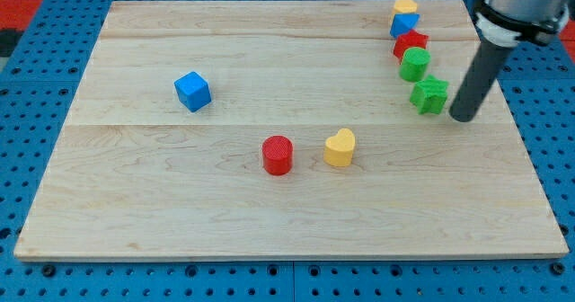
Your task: Move green star into the group of blocks
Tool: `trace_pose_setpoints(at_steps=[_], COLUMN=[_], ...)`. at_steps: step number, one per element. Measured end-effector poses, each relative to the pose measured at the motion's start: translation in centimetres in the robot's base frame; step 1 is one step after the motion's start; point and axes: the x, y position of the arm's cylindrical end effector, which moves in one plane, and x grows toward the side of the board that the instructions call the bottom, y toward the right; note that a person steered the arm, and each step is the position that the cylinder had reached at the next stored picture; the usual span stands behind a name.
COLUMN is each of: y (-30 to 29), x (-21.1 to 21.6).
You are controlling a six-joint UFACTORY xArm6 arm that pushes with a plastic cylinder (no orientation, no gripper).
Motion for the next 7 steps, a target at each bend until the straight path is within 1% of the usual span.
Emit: trace_pose_setpoints(at_steps=[1,2,3,4,5,6,7], y=[-2.1,-2.2,-1.4,-2.8,-3.9,-4.2,-5.0], x=[-1.8,-1.7,2.5,2.5,0.4,-0.4,-0.3])
